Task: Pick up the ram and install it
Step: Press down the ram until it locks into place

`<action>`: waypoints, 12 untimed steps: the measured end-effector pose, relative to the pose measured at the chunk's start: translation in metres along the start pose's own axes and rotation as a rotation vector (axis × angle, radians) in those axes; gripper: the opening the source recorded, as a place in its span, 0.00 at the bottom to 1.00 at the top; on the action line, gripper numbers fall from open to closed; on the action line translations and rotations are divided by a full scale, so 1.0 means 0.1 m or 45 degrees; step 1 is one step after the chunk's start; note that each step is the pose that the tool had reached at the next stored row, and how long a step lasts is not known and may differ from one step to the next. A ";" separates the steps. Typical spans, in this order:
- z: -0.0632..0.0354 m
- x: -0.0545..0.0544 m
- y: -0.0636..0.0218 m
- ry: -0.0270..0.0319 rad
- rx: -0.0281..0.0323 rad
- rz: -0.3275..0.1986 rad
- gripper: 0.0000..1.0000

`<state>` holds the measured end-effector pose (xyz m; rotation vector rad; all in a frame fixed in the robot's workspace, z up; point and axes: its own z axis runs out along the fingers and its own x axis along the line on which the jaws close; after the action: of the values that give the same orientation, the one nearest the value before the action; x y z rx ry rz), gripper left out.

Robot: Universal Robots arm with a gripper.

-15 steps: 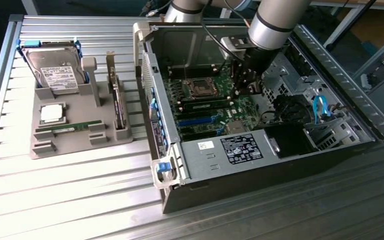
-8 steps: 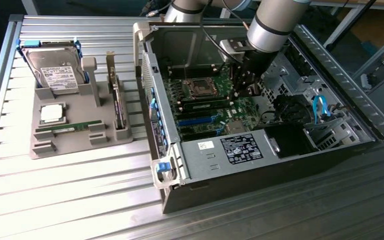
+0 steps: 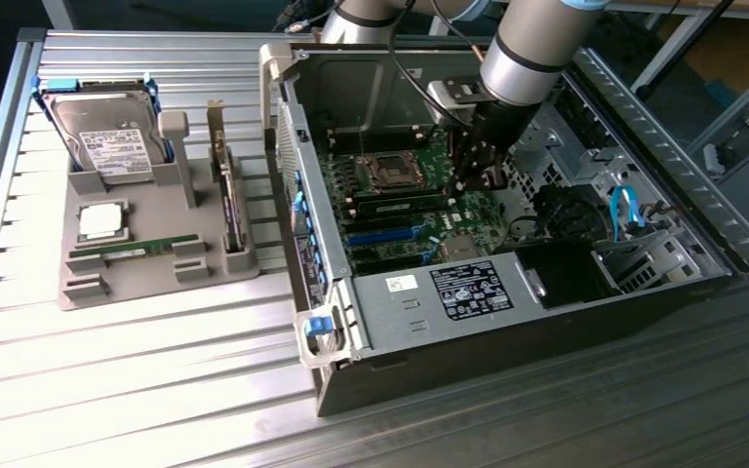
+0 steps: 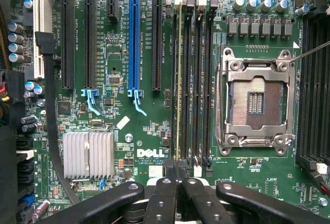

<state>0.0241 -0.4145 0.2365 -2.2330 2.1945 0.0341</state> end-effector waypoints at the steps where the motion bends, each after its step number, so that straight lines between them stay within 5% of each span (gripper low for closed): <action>1: 0.007 0.00 0.000 -0.0006 0.0002 0.000 0.10; 12: 0.025 0.00 0.000 -0.0001 0.0001 0.000 0.10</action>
<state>0.0241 -0.4145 0.2340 -2.2330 2.1945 0.0342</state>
